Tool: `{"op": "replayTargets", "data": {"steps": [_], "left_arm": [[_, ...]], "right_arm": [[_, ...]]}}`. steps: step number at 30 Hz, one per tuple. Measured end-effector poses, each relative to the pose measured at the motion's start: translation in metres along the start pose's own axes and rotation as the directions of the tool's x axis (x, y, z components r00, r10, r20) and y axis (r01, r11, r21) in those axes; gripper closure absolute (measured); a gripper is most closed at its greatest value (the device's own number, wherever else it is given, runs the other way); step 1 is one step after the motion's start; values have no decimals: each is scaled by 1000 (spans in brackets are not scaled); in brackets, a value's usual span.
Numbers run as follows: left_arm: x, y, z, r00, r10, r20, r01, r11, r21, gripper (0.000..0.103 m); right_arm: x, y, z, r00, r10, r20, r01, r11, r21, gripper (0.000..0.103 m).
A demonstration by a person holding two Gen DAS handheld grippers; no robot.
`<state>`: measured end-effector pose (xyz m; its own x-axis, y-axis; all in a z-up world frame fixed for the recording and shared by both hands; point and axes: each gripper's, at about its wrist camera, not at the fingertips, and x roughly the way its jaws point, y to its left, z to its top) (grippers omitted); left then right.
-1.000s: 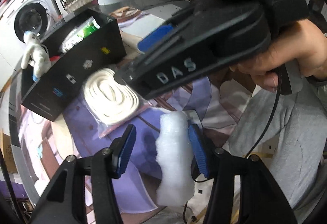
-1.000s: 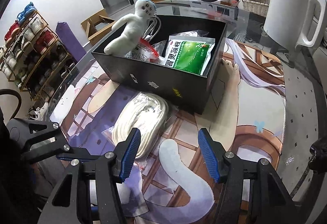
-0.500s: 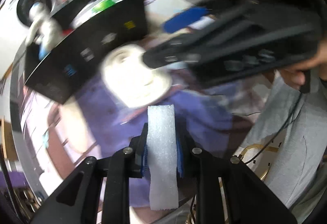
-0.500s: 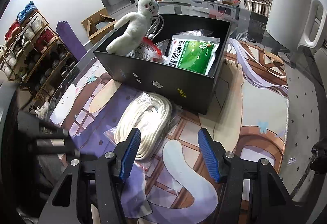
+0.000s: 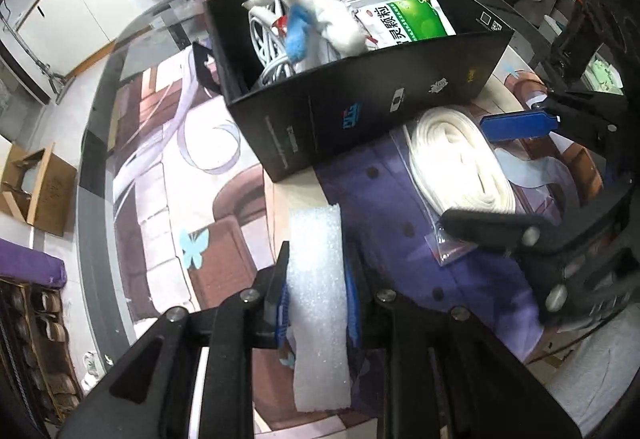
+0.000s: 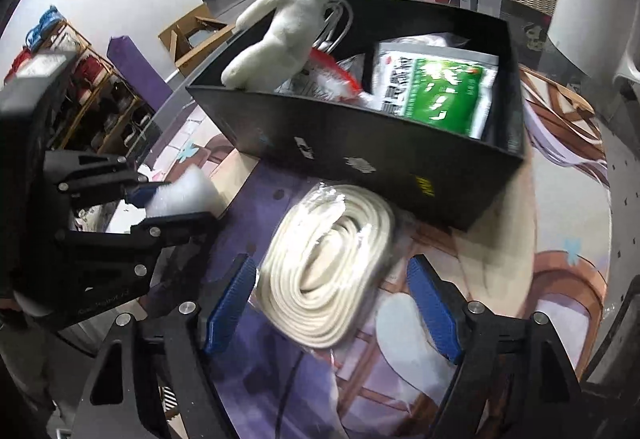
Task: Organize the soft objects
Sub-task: 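Grasp the white foam strip with the left tool while the right tool grasps the bagged white rope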
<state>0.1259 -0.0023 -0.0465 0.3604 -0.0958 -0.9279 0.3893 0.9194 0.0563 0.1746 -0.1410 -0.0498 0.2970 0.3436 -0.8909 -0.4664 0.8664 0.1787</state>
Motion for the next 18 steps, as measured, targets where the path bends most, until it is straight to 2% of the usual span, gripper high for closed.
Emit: {"op": "replayTargets", "data": {"steps": [6, 9, 11, 14, 18], "left_arm": [[1, 1, 7, 1000, 1, 0, -1, 1000, -9, 82], [3, 2, 9, 1000, 1, -1, -1, 1000, -7, 82], [4, 1, 10, 1000, -7, 0, 7, 1000, -7, 82], [4, -1, 10, 1000, -4, 4, 4, 1000, -1, 82], [3, -7, 12, 1000, -16, 6, 16, 1000, -2, 82]], "right_arm": [[11, 25, 2, 999, -30, 16, 31, 996, -88, 16], [14, 34, -2, 998, -53, 30, 57, 987, -150, 20], [15, 38, -8, 996, -82, 43, 89, 979, -185, 33], [11, 35, -11, 996, -78, 47, 86, 975, -206, 51], [5, 25, -18, 998, -61, 32, 67, 972, -225, 60]]}}
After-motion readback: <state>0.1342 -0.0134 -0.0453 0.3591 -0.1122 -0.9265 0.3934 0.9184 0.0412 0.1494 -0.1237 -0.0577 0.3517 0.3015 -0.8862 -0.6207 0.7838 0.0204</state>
